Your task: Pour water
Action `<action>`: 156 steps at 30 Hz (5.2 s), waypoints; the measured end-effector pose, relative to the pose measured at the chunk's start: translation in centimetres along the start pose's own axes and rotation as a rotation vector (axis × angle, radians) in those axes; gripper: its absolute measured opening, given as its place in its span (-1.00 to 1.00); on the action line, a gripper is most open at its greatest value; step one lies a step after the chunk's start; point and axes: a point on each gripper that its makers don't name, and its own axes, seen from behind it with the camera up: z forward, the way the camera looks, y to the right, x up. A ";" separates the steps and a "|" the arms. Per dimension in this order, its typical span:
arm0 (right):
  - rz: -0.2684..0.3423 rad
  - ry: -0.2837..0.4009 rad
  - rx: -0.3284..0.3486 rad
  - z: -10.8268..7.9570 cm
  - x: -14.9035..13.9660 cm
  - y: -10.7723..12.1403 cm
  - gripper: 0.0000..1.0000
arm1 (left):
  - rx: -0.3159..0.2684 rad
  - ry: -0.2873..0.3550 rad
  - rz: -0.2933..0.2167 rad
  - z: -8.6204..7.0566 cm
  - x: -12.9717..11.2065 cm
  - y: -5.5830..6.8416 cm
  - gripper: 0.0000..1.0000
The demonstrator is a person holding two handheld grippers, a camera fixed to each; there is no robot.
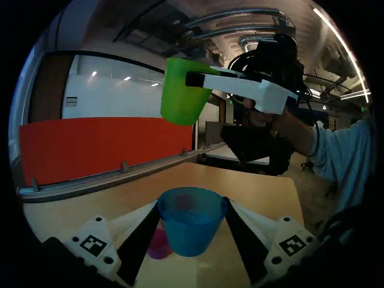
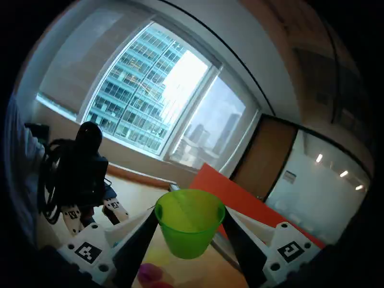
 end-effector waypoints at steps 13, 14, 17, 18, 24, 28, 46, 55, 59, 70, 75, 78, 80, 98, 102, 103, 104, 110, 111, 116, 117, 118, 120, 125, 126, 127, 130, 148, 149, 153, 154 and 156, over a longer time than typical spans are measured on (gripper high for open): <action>0.314 0.017 0.040 -0.7 0.8 -1.0 0.84 | 0.005 -0.003 0.008 0.1 0.1 0.0 0.78; 0.315 0.018 0.040 -0.8 0.8 -0.9 0.84 | 0.005 -0.004 0.008 0.1 0.0 0.0 0.78; 0.310 0.010 0.033 -1.1 0.4 -0.8 0.84 | 0.011 -0.009 0.011 0.0 -0.1 -0.1 0.78; 0.310 0.007 0.029 -1.2 0.2 -0.6 0.84 | 0.013 -0.010 0.011 -0.1 -0.2 -0.2 0.78; 0.318 -0.015 -0.002 -2.1 -1.4 0.4 0.84 | 0.033 -0.023 0.005 -0.7 -0.8 -1.1 0.78; 0.317 -0.036 -0.030 -3.0 -3.0 1.3 0.84 | 0.050 -0.034 0.007 -1.3 -1.3 -1.7 0.78; 0.352 -0.077 -0.076 -6.2 -7.8 2.0 0.84 | 0.080 -0.111 -0.002 -2.8 -4.1 -3.0 0.78; 0.353 -0.114 -0.053 -7.1 -11.1 0.4 0.85 | 0.072 -0.191 -0.006 -2.9 -6.6 -3.1 0.78; 0.360 -0.132 -0.043 -7.3 -12.5 -0.2 0.85 | 0.072 -0.228 -0.002 -2.9 -7.7 -3.3 0.78; 0.366 -0.171 -0.001 -7.4 -15.3 -1.8 0.86 | 0.075 -0.284 -0.007 -2.9 -9.5 -3.8 0.79; 0.373 -0.197 0.021 -7.5 -16.5 -2.4 0.87 | 0.073 -0.311 -0.007 -2.9 -10.3 -3.8 0.78; 0.373 -0.223 0.039 -7.6 -17.6 -2.9 0.87 | 0.071 -0.329 -0.005 -2.9 -10.8 -3.8 0.78; 0.373 -0.243 0.052 -7.6 -18.3 -3.3 0.87 | 0.069 -0.340 -0.003 -2.9 -11.1 -3.8 0.78; 0.368 -0.422 0.159 -7.8 -24.1 -6.8 0.87 | 0.052 -0.468 -0.017 -3.4 -14.8 -3.9 0.78; 0.361 -0.465 0.172 -7.9 -25.6 -7.4 0.88 | 0.047 -0.503 -0.010 -3.3 -15.7 -4.0 0.78; 0.358 -0.473 0.175 -7.9 -25.9 -7.6 0.88 | 0.047 -0.508 -0.008 -3.3 -15.9 -4.1 0.78; 0.356 -0.482 0.178 -7.9 -26.2 -7.7 0.88 | 0.046 -0.514 -0.006 -3.2 -16.0 -4.1 0.78; 0.341 -0.535 0.201 -8.1 -28.1 -8.7 0.88 | 0.042 -0.542 -0.001 -2.9 -16.9 -4.4 0.78; 0.338 -0.543 0.205 -8.1 -28.4 -8.8 0.88 | 0.042 -0.545 0.000 -2.8 -17.0 -4.4 0.78; 0.327 -0.578 0.223 -8.3 -29.7 -9.6 0.88 | 0.038 -0.554 0.002 -2.6 -17.4 -4.5 0.78; 0.325 -0.585 0.225 -8.3 -30.0 -9.7 0.88 | 0.037 -0.555 0.003 -2.6 -17.5 -4.5 0.78; 0.324 -0.591 0.227 -8.3 -30.3 -9.8 0.88 | 0.036 -0.556 0.004 -2.6 -17.6 -4.5 0.78; 0.323 -0.603 0.232 -8.3 -30.8 -10.1 0.88 | 0.035 -0.558 0.006 -2.5 -17.7 -4.5 0.78; 0.325 -0.626 0.244 -8.5 -31.8 -10.7 0.88 | 0.037 -0.562 0.007 -2.5 -18.1 -4.6 0.79; 0.325 -0.630 0.244 -8.5 -31.9 -10.8 0.88 | 0.037 -0.562 0.006 -2.5 -18.1 -4.7 0.78; 0.324 -0.633 0.245 -8.5 -32.1 -10.9 0.88 | 0.038 -0.562 0.004 -2.5 -18.2 -4.7 0.78; 0.326 -0.640 0.244 -8.4 -32.5 -11.1 0.88 | 0.039 -0.560 -0.003 -2.5 -18.3 -4.8 0.78; 0.336 -0.655 0.246 -8.3 -33.4 -12.0 0.88 | 0.029 -0.554 -0.044 -3.1 -18.5 -4.7 0.93; 0.337 -0.654 0.246 -8.3 -33.4 -12.0 0.88 | 0.028 -0.554 -0.044 -3.1 -18.4 -4.7 0.93; 0.339 -0.653 0.245 -8.3 -33.4 -12.1 0.88 | 0.029 -0.558 -0.037 -3.3 -18.5 -4.6 0.95; 0.340 -0.652 0.245 -8.3 -33.3 -12.1 0.88 | 0.029 -0.559 -0.036 -3.3 -18.5 -4.6 0.95; 0.342 -0.649 0.244 -8.3 -33.3 -12.2 0.88 | 0.030 -0.561 -0.034 -3.5 -18.6 -4.6 0.95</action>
